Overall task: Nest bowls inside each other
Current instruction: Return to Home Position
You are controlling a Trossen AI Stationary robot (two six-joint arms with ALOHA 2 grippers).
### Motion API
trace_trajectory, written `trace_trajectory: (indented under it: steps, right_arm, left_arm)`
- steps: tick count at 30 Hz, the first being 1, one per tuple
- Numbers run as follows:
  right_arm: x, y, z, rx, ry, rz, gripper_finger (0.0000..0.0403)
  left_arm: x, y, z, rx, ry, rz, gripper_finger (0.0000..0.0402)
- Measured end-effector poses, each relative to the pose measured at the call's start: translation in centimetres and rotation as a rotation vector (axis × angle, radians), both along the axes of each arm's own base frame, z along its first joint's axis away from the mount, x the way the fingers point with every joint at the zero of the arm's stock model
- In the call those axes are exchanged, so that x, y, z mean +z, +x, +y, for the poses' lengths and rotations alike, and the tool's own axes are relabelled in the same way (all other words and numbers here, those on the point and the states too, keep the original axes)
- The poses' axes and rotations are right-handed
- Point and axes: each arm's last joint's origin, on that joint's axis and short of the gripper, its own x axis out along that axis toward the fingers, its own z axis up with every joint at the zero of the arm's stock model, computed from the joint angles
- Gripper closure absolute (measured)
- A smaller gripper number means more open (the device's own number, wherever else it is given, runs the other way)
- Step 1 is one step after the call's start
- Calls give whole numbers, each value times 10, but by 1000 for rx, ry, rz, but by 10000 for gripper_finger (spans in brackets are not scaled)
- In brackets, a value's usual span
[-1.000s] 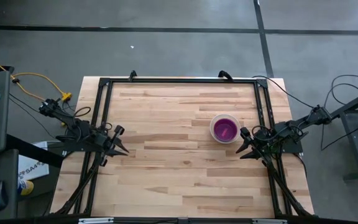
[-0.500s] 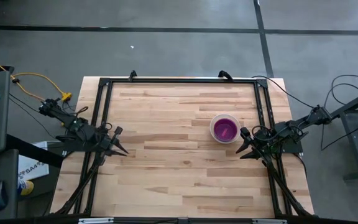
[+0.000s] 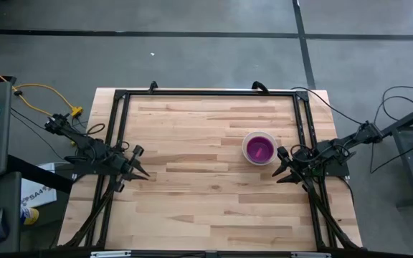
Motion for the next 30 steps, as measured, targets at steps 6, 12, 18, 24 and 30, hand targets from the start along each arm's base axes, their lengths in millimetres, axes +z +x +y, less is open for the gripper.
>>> trace_trajectory:
  steps: [6,12,18,24,30]
  right_arm:
    - [0,0,0,0,0,0,280]
    - [0,0,0,0,0,0,280]
    - [0,0,0,-1,0,0,280]
    - [0,0,0,0,0,0,280]
    - [0,0,0,-1,0,0,280]
  left_arm:
    - [-2,1,0,3,12,-15,352]
    - [-2,1,0,-3,4,-14,352]
    - [-4,-1,-3,-98,16,-1,352]
    - [-5,-2,-5,-169,23,5,352]
    - [-5,-1,-5,-165,24,6,352]
